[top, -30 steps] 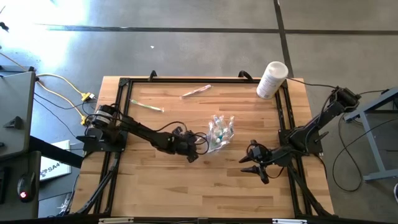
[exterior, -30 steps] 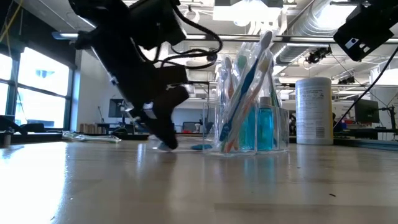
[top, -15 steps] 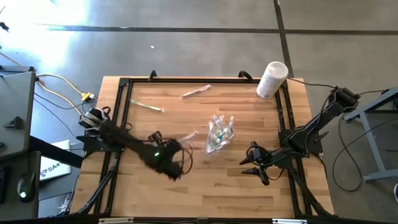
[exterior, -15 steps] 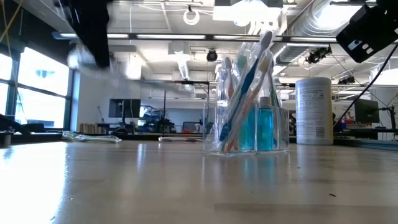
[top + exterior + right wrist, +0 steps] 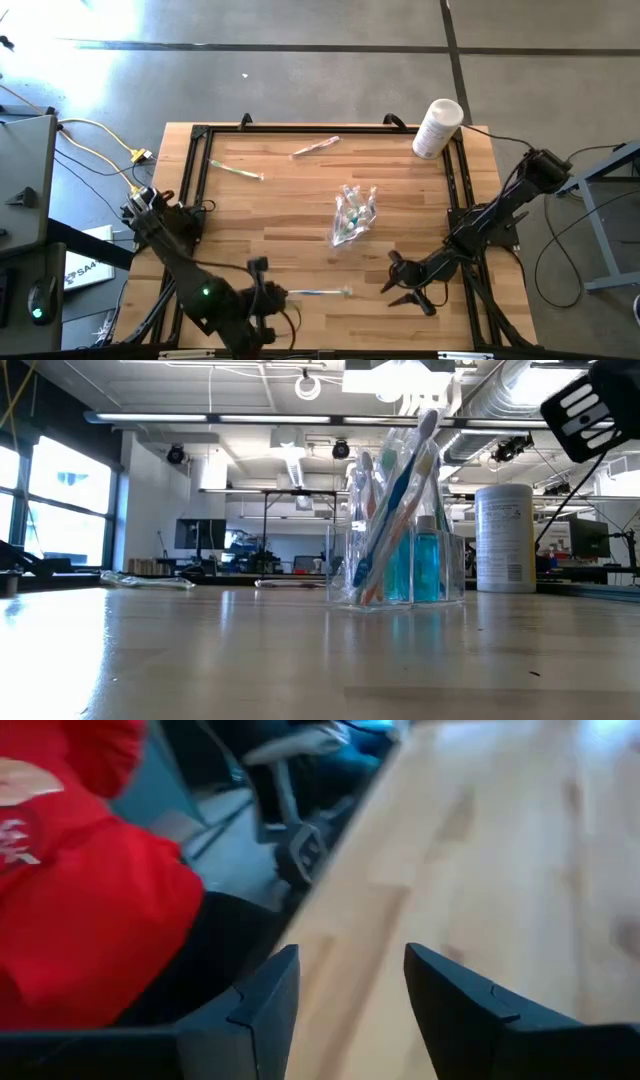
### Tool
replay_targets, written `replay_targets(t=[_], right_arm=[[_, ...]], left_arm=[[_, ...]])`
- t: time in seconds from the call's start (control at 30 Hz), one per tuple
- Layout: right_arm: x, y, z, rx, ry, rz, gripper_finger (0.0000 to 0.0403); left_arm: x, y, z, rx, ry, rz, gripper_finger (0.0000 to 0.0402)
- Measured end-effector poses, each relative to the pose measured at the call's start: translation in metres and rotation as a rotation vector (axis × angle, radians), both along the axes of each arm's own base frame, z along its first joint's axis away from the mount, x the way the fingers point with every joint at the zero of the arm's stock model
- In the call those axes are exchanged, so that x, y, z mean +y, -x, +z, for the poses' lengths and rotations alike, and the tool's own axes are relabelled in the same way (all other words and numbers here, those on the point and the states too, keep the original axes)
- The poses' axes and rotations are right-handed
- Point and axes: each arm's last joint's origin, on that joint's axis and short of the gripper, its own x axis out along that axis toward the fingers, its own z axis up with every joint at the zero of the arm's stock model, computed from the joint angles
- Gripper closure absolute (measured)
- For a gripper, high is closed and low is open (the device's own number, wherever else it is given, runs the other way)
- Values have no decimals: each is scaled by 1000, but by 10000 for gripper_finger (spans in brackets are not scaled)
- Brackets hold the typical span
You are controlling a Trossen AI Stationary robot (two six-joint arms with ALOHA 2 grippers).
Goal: Pick & Place toothbrushing station
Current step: Put the blue toothbrush into the transparent organizer
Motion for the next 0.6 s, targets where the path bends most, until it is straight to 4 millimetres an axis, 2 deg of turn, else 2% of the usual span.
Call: replay_targets(t=[0.23,0.37,0.47,0.53,0.6], right_arm=[[3,-13,-2,-92,-29,18,229],[-3,-18,2,-105,-71,-44,229],[-6,-21,4,-94,-138,-78,229],[-9,-23,4,-67,-179,-106,229],[-11,-24,4,-48,-213,-131,229]], left_arm=[[-30,-32,-40,34,-532,-392,401],[-38,-53,-60,63,-773,-519,401],[-38,-74,-66,43,-931,-546,401],[-35,-79,-65,65,-1026,-585,401],[-31,-93,-65,47,-1061,-589,401]])
